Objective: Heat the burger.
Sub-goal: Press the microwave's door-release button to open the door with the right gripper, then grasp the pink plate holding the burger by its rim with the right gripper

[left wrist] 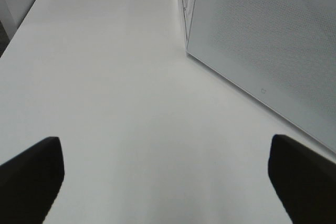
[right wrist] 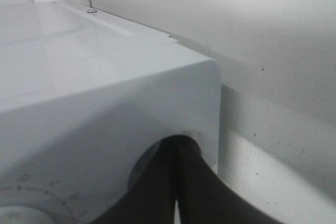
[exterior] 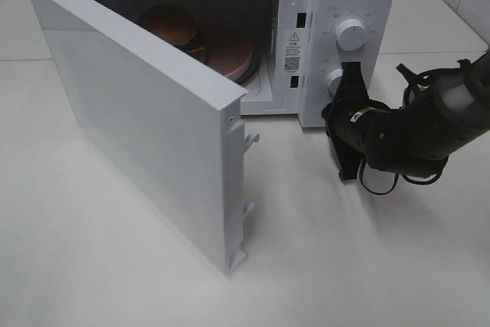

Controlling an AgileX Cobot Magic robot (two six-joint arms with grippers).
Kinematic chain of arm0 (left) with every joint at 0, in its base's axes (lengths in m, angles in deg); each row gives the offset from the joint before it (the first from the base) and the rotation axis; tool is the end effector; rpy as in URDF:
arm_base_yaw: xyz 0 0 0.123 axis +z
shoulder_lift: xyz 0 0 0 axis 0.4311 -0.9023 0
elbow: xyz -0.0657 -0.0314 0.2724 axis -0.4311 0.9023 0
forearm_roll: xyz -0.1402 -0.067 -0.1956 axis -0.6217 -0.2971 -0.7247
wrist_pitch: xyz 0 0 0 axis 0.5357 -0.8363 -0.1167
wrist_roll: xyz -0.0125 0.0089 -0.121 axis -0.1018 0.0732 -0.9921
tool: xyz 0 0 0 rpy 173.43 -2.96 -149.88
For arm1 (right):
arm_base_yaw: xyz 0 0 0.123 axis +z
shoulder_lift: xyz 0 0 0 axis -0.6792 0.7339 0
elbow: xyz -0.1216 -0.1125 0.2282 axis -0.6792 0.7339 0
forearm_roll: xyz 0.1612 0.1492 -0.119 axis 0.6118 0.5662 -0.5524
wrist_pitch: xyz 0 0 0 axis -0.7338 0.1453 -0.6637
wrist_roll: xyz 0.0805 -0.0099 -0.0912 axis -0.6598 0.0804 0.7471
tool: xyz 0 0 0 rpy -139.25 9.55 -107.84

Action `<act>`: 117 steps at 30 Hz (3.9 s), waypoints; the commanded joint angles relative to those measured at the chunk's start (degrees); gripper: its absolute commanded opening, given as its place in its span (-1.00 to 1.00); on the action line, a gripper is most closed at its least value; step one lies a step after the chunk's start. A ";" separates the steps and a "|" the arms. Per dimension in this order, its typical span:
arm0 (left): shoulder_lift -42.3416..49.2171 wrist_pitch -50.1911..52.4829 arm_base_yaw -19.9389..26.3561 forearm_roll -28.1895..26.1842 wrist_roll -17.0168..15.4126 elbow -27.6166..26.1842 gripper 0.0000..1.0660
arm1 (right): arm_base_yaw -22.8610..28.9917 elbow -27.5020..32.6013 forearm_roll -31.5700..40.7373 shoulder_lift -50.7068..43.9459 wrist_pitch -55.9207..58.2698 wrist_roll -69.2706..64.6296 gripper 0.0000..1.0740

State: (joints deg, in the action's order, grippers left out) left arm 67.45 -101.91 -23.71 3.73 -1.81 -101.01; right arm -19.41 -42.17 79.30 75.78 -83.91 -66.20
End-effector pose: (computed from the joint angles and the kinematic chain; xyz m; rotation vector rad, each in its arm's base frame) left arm 0.0210 -0.0106 0.2667 -0.0070 2.0304 -0.0940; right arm 0.3839 0.1245 0.0681 1.4568 1.5848 0.9922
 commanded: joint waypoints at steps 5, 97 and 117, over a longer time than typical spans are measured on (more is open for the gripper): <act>0.17 0.11 0.23 -0.17 -0.29 0.00 0.84 | -2.58 -6.02 -1.49 -0.57 -25.27 0.11 -1.00; 0.17 0.11 0.23 -0.17 -0.29 0.00 0.84 | -2.58 -4.30 -20.45 -41.42 88.06 98.26 -0.93; 0.17 0.11 0.23 -0.17 -0.29 0.00 0.84 | -2.58 -4.47 -27.39 -41.42 85.37 152.64 -0.64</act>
State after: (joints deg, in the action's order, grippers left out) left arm 67.45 -101.91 -23.71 3.73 -1.81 -101.01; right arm -21.64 -46.30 54.66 34.87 2.32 85.52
